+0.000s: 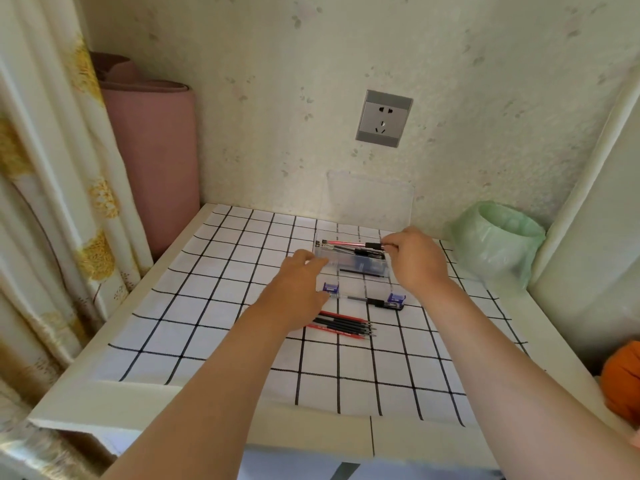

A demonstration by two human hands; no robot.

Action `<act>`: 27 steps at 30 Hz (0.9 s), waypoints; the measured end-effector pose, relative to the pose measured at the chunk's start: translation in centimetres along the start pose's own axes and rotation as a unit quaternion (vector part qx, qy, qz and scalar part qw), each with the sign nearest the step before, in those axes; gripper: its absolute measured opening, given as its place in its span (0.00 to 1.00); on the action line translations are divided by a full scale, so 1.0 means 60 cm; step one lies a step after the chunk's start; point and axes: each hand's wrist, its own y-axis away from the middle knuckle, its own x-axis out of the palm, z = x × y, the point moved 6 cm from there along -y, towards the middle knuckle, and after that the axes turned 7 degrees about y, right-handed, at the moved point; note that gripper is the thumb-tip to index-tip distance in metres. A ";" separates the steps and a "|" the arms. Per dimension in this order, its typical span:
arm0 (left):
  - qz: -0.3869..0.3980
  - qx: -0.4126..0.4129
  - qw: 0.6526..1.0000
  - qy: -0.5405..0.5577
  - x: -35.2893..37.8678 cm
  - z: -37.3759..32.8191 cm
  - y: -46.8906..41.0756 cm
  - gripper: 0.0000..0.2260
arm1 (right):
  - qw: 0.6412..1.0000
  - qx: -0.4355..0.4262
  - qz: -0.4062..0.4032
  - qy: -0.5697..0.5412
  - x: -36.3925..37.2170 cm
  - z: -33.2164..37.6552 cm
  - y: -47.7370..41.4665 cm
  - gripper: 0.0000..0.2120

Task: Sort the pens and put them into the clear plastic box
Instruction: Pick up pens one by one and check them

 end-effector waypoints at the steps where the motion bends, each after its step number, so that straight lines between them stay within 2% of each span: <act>1: 0.011 -0.009 1.000 0.003 0.004 0.003 0.000 0.27 | 1.000 0.003 0.002 0.019 0.006 0.002 -0.002 0.12; 6: 0.015 -0.010 1.000 0.008 0.004 0.005 0.003 0.27 | 0.999 0.004 0.036 0.040 0.043 0.014 -0.008 0.15; 10: 0.010 -0.005 1.000 -0.021 0.000 0.003 0.005 0.27 | 0.997 0.021 0.077 -0.021 0.062 0.019 -0.011 0.18; 13: 0.008 -0.004 0.999 -0.036 -0.003 0.002 0.006 0.27 | 0.995 -0.015 0.093 -0.044 0.064 0.028 -0.002 0.18; 18: 0.019 -0.011 0.999 -0.040 -0.001 0.001 0.007 0.28 | 0.988 -0.056 0.144 0.001 0.059 0.033 0.016 0.19; 21: 0.019 -0.011 0.999 -0.037 -0.005 0.004 0.008 0.28 | 0.993 -0.076 0.089 -0.026 0.030 0.034 0.026 0.19; 24: -0.021 0.007 0.999 -0.045 -0.019 0.002 0.010 0.25 | 0.992 -0.106 0.021 -0.058 -0.010 0.044 0.043 0.16; 27: -0.058 0.043 0.996 -0.061 -0.032 -0.011 0.013 0.20 | 0.987 -0.114 0.064 -0.098 -0.023 0.050 0.068 0.12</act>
